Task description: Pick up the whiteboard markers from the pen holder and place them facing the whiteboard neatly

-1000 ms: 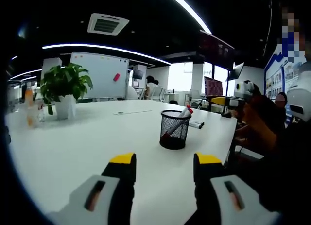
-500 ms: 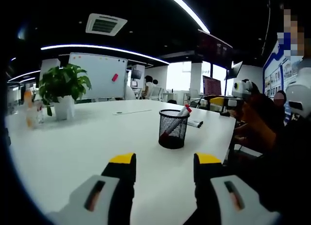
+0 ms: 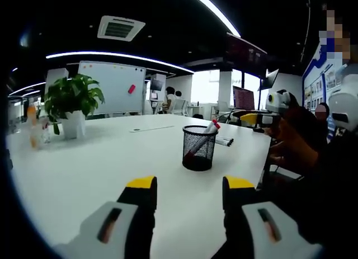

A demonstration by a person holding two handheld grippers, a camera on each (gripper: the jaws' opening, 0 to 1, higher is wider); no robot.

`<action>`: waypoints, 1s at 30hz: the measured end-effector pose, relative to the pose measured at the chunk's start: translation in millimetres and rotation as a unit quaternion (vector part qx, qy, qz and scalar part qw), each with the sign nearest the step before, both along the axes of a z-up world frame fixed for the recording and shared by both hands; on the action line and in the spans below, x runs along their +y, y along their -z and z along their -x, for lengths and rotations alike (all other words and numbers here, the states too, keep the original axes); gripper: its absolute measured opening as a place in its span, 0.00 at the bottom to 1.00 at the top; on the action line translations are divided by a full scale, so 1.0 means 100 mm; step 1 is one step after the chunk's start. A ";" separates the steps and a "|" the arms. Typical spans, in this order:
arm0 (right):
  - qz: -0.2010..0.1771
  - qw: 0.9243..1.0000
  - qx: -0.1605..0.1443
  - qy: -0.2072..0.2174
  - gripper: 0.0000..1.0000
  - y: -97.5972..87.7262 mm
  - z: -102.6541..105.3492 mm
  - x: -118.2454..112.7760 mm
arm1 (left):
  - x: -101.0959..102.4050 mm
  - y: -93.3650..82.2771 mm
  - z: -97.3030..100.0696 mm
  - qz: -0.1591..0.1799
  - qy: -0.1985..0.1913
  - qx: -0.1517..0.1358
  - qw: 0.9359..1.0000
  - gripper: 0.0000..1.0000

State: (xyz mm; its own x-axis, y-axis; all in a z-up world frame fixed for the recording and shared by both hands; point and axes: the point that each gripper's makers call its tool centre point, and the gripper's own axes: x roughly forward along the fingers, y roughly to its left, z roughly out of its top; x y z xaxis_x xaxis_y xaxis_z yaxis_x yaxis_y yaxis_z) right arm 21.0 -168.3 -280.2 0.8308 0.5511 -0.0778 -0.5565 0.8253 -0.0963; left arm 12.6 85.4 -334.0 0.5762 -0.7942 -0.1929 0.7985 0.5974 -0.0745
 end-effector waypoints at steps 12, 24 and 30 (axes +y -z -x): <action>-0.004 1.000 0.006 -0.009 0.39 0.03 0.01 0.07 | 0.02 0.01 0.00 -0.003 -0.001 0.000 1.000 0.48; 0.001 1.000 0.012 -0.022 0.39 0.10 0.01 0.19 | 0.02 0.02 0.00 -0.004 -0.001 0.000 1.000 0.48; 0.003 1.000 0.013 -0.027 0.39 0.11 0.01 0.24 | 0.03 0.04 0.00 -0.006 0.000 0.001 1.000 0.48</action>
